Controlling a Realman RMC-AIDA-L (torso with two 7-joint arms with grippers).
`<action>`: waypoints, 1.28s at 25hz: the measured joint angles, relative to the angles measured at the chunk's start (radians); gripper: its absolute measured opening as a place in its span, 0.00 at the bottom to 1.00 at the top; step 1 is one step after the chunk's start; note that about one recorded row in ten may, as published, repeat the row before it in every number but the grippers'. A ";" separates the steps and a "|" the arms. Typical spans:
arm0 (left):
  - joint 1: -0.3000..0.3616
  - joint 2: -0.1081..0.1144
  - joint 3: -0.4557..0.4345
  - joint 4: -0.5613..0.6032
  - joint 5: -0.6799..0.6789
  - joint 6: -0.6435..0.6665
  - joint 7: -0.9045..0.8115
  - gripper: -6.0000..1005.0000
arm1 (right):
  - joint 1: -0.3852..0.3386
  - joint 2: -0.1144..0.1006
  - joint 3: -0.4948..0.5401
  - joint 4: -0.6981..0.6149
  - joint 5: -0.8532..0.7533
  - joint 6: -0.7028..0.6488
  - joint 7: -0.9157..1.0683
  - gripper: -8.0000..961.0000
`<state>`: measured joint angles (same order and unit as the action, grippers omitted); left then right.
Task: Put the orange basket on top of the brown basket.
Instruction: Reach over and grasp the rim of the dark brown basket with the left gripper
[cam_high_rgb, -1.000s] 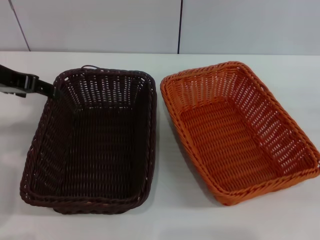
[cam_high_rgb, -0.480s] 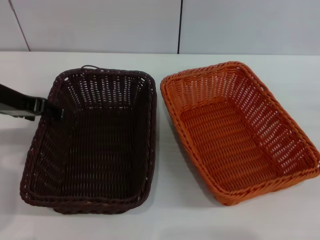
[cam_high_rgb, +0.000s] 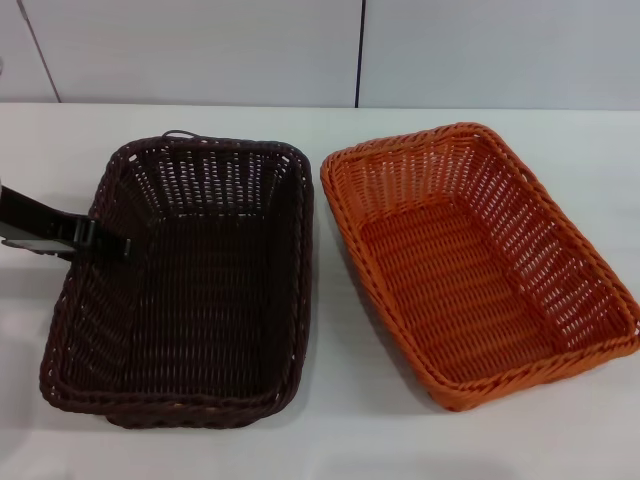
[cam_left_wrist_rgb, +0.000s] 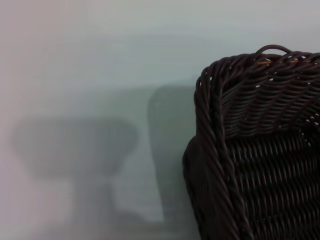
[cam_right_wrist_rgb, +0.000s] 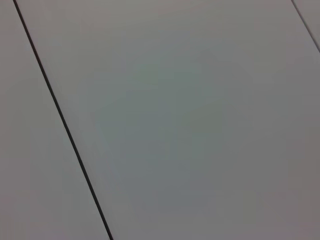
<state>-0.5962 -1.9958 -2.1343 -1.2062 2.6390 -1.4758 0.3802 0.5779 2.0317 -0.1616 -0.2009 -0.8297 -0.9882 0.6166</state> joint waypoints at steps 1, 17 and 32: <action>0.000 -0.001 -0.002 -0.003 0.000 0.001 0.009 0.74 | 0.000 0.000 0.000 0.000 0.000 0.000 0.000 0.83; -0.007 0.007 -0.011 -0.015 0.001 0.014 0.048 0.27 | 0.002 0.000 0.006 0.003 0.000 0.000 0.000 0.83; -0.004 0.008 -0.028 -0.060 -0.009 0.016 0.069 0.21 | -0.002 -0.001 0.008 0.004 0.000 0.000 0.000 0.83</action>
<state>-0.6002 -1.9875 -2.1624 -1.2659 2.6304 -1.4603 0.4494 0.5754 2.0308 -0.1532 -0.1973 -0.8299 -0.9879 0.6165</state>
